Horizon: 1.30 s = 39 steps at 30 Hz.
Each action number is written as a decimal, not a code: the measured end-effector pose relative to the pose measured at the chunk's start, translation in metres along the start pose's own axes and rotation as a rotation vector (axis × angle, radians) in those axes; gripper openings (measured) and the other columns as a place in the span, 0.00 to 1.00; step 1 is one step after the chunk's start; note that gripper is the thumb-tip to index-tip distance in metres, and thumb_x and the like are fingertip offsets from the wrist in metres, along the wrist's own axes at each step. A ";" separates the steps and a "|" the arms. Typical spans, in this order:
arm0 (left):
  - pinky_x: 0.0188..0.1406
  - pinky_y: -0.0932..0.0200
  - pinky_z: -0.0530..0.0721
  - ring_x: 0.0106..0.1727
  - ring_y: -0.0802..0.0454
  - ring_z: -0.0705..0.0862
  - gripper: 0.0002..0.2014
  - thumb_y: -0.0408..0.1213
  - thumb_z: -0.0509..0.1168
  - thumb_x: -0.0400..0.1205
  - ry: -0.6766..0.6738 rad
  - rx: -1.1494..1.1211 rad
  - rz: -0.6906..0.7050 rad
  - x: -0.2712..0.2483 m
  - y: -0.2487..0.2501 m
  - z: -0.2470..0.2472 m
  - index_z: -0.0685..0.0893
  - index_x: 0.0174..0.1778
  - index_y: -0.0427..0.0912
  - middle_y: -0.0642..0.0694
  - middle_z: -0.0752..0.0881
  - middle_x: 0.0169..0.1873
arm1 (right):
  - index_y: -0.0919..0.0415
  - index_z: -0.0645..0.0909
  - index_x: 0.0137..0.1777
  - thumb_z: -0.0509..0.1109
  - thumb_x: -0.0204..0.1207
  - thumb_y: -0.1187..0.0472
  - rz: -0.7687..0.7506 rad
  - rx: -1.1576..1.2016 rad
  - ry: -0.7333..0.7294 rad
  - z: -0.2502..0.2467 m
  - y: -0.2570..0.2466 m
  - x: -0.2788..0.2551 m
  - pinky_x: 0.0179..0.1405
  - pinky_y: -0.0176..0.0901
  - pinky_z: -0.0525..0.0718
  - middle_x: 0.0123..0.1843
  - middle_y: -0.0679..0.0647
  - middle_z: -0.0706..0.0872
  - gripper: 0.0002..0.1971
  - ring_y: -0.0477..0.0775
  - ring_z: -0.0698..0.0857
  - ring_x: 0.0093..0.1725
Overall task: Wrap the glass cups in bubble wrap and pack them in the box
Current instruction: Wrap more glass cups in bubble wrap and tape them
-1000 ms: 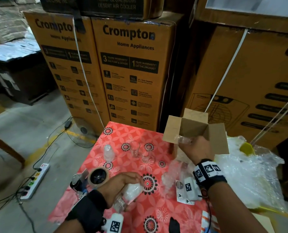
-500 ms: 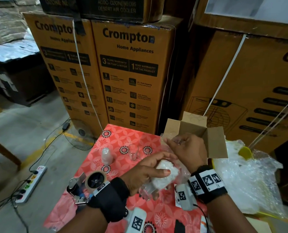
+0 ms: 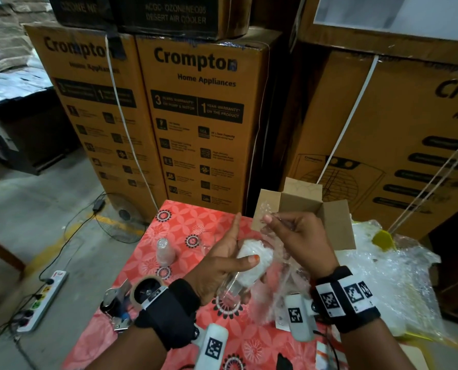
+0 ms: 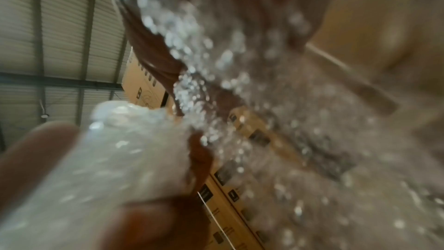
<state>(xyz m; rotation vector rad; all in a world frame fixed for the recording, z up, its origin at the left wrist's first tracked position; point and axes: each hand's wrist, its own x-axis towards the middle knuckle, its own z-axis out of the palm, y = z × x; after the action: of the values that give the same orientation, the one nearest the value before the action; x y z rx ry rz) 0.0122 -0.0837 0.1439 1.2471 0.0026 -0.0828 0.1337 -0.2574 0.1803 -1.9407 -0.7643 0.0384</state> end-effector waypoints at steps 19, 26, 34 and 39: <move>0.64 0.22 0.86 0.69 0.27 0.87 0.47 0.27 0.79 0.81 0.046 0.216 0.337 -0.006 0.019 0.006 0.56 0.87 0.56 0.27 0.78 0.76 | 0.25 0.73 0.81 0.57 0.86 0.28 -0.345 -0.472 -0.408 -0.032 -0.066 -0.026 0.62 0.49 0.79 0.75 0.21 0.79 0.24 0.42 0.78 0.70; 0.58 0.37 0.87 0.64 0.38 0.84 0.28 0.24 0.73 0.82 0.007 0.096 0.511 -0.009 0.030 0.019 0.66 0.72 0.39 0.27 0.75 0.65 | 0.50 0.79 0.82 0.57 0.92 0.55 -0.186 0.128 -0.331 -0.028 -0.075 -0.044 0.82 0.63 0.75 0.82 0.43 0.81 0.21 0.48 0.76 0.84; 0.63 0.45 0.84 0.68 0.39 0.79 0.24 0.31 0.75 0.77 0.045 0.128 0.623 -0.012 0.042 0.021 0.68 0.60 0.37 0.34 0.74 0.67 | 0.71 0.91 0.59 0.61 0.86 0.64 -0.152 0.508 -0.314 -0.024 -0.087 -0.052 0.86 0.60 0.64 0.71 0.57 0.90 0.18 0.51 0.75 0.86; 0.36 0.47 0.88 0.57 0.19 0.80 0.20 0.29 0.74 0.79 0.059 0.045 0.629 -0.016 0.045 0.019 0.72 0.59 0.48 0.42 0.74 0.72 | 0.56 0.89 0.67 0.72 0.84 0.62 -0.123 0.528 -0.218 -0.014 -0.099 -0.071 0.83 0.64 0.71 0.82 0.48 0.82 0.13 0.50 0.73 0.87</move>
<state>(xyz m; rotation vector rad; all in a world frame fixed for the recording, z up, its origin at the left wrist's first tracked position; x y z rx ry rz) -0.0021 -0.0860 0.1933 1.2454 -0.3393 0.5007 0.0333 -0.2768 0.2478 -1.3989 -0.9099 0.3468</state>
